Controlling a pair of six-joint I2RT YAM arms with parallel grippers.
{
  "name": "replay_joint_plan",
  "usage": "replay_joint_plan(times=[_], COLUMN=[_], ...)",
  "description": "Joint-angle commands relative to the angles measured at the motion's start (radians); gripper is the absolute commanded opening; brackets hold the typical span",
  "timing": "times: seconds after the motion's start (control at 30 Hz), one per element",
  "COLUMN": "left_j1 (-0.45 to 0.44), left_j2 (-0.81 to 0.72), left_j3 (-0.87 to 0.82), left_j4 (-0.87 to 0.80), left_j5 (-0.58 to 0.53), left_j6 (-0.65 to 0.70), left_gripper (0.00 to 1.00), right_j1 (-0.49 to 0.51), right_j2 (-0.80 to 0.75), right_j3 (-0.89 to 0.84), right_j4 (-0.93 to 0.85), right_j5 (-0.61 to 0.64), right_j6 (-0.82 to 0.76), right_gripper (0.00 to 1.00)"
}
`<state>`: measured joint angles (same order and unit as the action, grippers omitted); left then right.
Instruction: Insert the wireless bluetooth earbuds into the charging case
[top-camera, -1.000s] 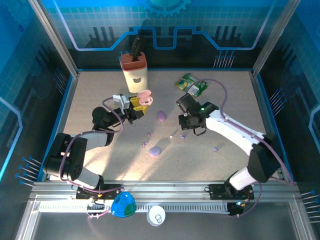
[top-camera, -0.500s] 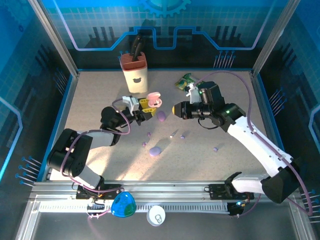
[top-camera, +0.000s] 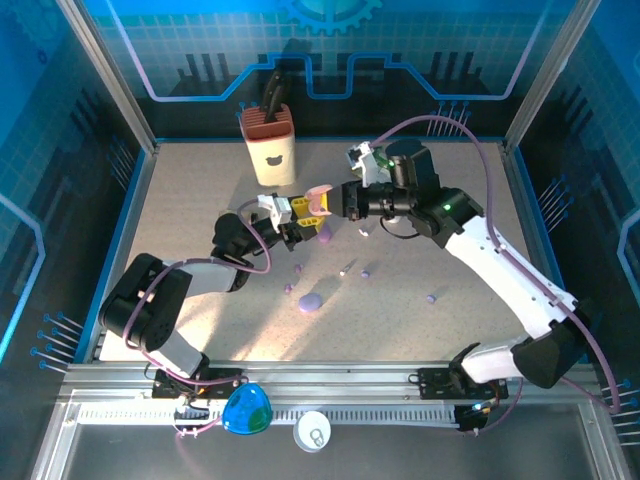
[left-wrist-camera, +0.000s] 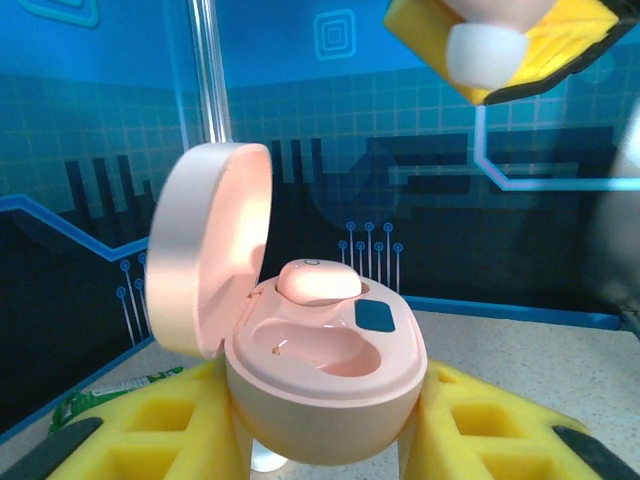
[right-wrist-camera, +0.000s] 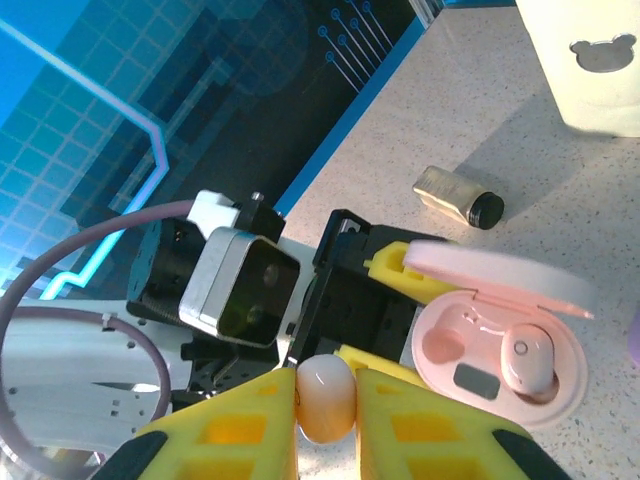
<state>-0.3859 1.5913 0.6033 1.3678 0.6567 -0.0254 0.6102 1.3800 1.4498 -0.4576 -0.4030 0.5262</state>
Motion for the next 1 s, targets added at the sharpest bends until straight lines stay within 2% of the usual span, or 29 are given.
replay_joint_plan(times=[0.0,0.8,0.97], left_j1=[-0.009,-0.011,-0.011], left_j2=[-0.01,-0.029,-0.029], left_j3=[0.017,-0.01,-0.01], left_j4=[0.035,0.034,0.034], left_j5=[-0.036,-0.046,-0.048], left_j6=[0.044,0.061,0.067], left_gripper=[0.36,0.36,0.36], right_j1=[0.03,0.042,0.042], right_j2=[0.034,0.16,0.163], right_j3=[0.052,0.086,0.092], right_j4=[-0.034,-0.056,-0.074], right_j5=[0.044,0.117,0.133], right_j6=[-0.046,-0.064,-0.062], right_gripper=[0.2,0.18,0.23])
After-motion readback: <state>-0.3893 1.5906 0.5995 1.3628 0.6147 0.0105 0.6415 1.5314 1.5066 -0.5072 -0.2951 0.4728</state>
